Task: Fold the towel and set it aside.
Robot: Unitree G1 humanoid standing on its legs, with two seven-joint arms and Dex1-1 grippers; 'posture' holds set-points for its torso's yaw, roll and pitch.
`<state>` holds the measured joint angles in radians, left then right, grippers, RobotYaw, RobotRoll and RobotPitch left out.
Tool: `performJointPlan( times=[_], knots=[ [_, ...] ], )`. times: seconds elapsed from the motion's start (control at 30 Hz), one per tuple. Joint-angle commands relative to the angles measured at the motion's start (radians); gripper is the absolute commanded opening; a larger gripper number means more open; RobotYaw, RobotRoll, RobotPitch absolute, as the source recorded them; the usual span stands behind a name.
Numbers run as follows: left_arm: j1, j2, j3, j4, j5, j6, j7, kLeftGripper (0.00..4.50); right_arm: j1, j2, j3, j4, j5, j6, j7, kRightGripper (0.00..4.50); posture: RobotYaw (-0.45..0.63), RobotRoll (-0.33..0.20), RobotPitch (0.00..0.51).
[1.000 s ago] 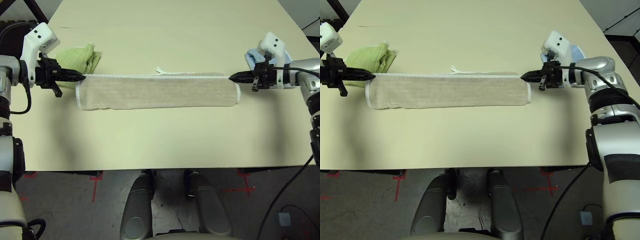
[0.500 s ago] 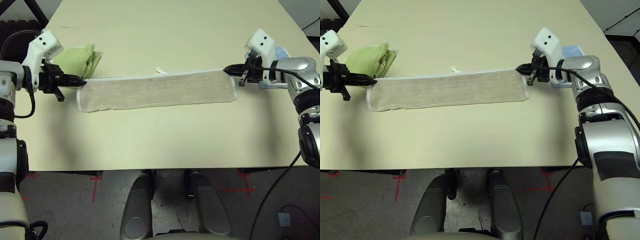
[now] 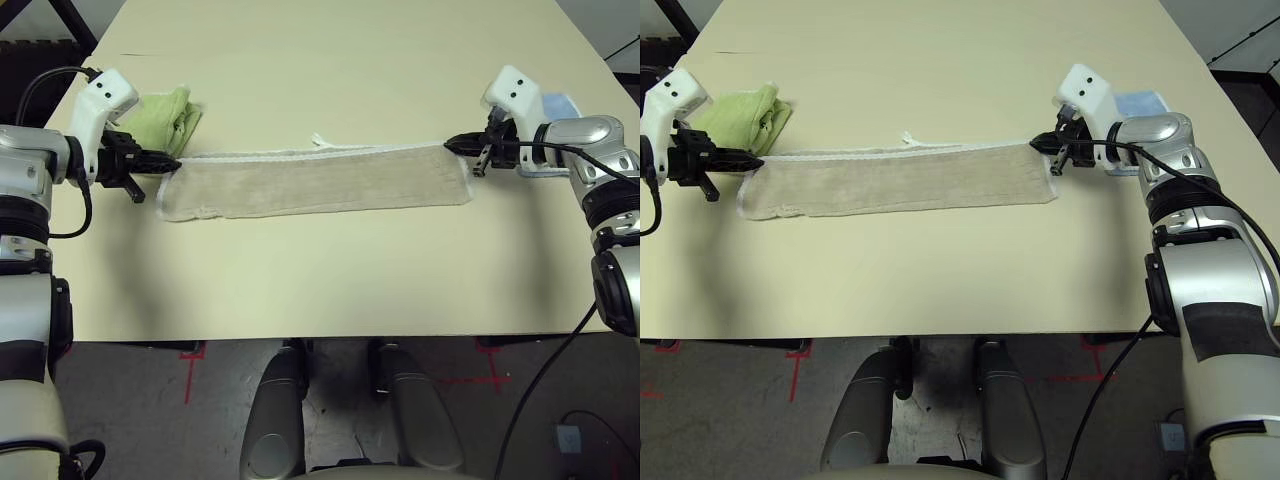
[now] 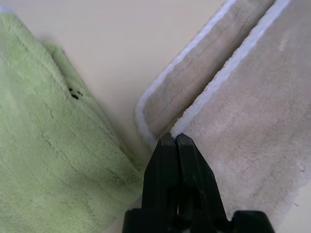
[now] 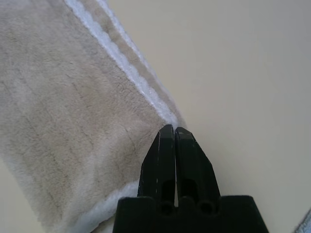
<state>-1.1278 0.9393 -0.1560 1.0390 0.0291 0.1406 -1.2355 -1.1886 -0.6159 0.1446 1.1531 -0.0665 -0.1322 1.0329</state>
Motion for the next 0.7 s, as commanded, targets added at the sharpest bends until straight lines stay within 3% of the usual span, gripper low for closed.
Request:
performJointPlan(
  times=[0.03,0.43,0.7],
  knots=[
    [-0.013,-0.002,0.016,0.036,0.023,-0.020,0.019,0.03,0.019,0.000,-0.008,0.028,-0.022,-0.003,-0.020,0.00,-0.05,0.000,0.278],
    [-0.058,-0.028,0.045,0.107,0.037,-0.093,0.132,0.03,0.017,0.014,-0.017,0.040,-0.038,-0.012,-0.063,0.00,-0.05,0.000,0.278],
    [-0.046,-0.023,0.034,0.112,0.062,-0.083,0.111,0.03,0.009,0.029,-0.027,0.043,-0.038,-0.020,-0.124,0.00,-0.05,0.000,0.276]
  ],
)
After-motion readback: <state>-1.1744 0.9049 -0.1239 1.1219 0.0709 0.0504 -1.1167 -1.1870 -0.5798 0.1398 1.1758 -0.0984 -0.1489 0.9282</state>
